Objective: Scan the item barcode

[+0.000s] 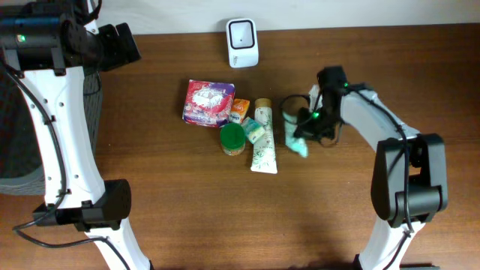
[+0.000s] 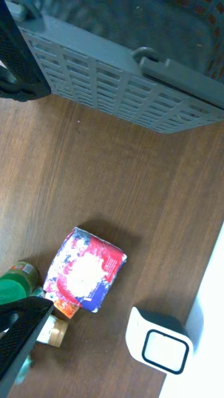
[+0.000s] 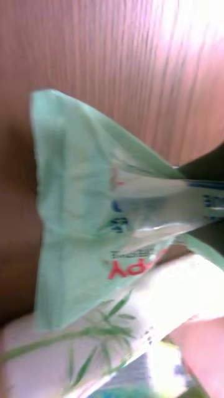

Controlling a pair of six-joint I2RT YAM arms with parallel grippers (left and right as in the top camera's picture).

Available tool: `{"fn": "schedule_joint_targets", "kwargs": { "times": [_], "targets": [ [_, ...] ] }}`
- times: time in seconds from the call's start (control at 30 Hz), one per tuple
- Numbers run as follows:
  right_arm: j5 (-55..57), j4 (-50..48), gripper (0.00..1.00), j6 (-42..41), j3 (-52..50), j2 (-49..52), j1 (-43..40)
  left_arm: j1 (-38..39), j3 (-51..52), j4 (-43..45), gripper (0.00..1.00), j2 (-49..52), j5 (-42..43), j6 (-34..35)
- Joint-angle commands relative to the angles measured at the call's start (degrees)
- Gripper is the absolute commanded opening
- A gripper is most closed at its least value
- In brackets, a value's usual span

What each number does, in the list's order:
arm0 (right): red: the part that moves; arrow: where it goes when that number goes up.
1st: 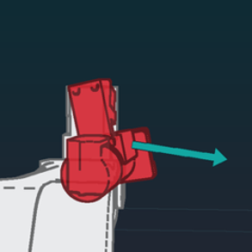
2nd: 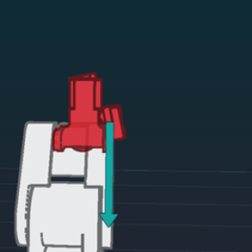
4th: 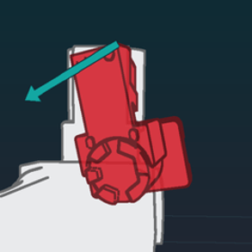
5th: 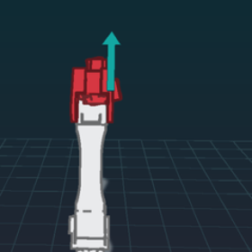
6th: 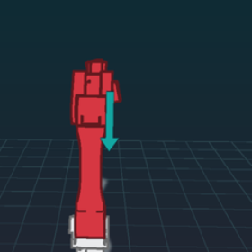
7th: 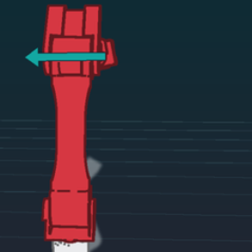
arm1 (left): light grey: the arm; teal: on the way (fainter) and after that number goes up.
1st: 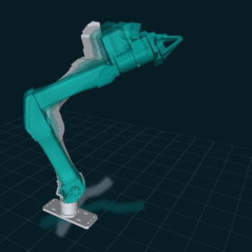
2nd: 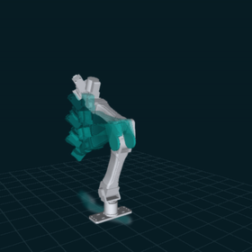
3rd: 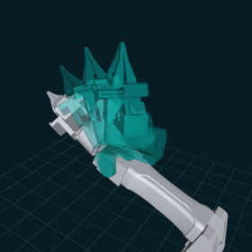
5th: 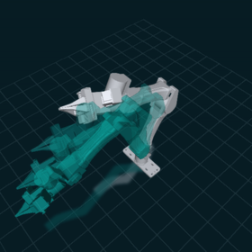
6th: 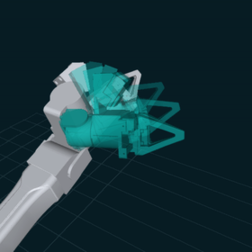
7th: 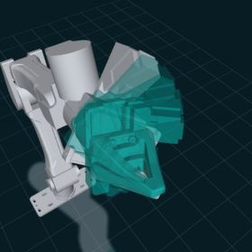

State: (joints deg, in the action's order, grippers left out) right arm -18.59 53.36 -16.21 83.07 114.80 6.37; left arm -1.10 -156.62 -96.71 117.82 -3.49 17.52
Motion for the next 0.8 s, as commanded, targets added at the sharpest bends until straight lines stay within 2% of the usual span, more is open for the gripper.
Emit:
{"fn": "schedule_joint_targets", "kwargs": {
  "times": [0.0, 0.1, 0.2, 0.27, 0.33, 0.43, 0.47, 0.53, 0.6, 0.67, 0.77],
  "targets": [
    [16.61, 9.51, 0.04, 1.18, 11.26, -1.84, 0.35, -0.20, -0.55, 0.00, 0.99, -1.07, -0.42, -0.46],
    [23.56, 9.77, 0.04, -0.22, 9.33, -1.31, 2.05, -0.20, -0.55, 0.00, 0.99, -1.07, -0.44, -0.46],
    [31.10, 4.24, 0.04, -3.82, 2.27, 0.07, 3.28, -0.20, -0.55, 0.00, 0.99, -1.07, -0.42, -0.46],
    [30.60, 0.28, 0.10, -3.82, -2.10, 0.13, 3.43, -0.20, -0.55, 0.00, 0.99, -1.07, -0.42, -0.46],
    [29.24, 0.35, 0.17, -3.80, -2.03, 0.11, 3.43, -0.20, -0.55, 0.00, 0.99, -1.07, -0.42, -0.46],
    [28.92, 2.73, 0.41, -3.78, 0.39, 0.09, 3.08, -0.20, -0.55, 0.00, 0.99, -1.07, -0.42, -0.46],
    [28.89, 5.31, 0.58, -3.78, 2.80, 0.09, 2.60, -0.20, -0.55, 0.00, 0.99, -1.07, -0.42, -0.46],
    [27.80, 10.40, 0.65, -3.76, 7.96, 0.09, 1.18, -0.20, -0.55, 0.00, 0.99, -1.07, -0.42, -0.46],
    [24.61, 14.91, 0.99, -3.37, 13.22, 0.09, -1.27, -0.20, -0.55, 0.00, 0.99, -1.07, -0.42, -0.46],
    [14.95, 17.79, 0.99, 2.62, 16.70, 0.09, -5.90, -0.20, -0.55, 0.00, 0.99, -1.07, -0.42, -0.46],
    [-0.92, 18.29, 0.99, 10.43, 14.19, 0.22, -16.31, -0.20, -0.55, 0.00, 0.99, -1.07, -0.42, -0.46]
  ]
}}
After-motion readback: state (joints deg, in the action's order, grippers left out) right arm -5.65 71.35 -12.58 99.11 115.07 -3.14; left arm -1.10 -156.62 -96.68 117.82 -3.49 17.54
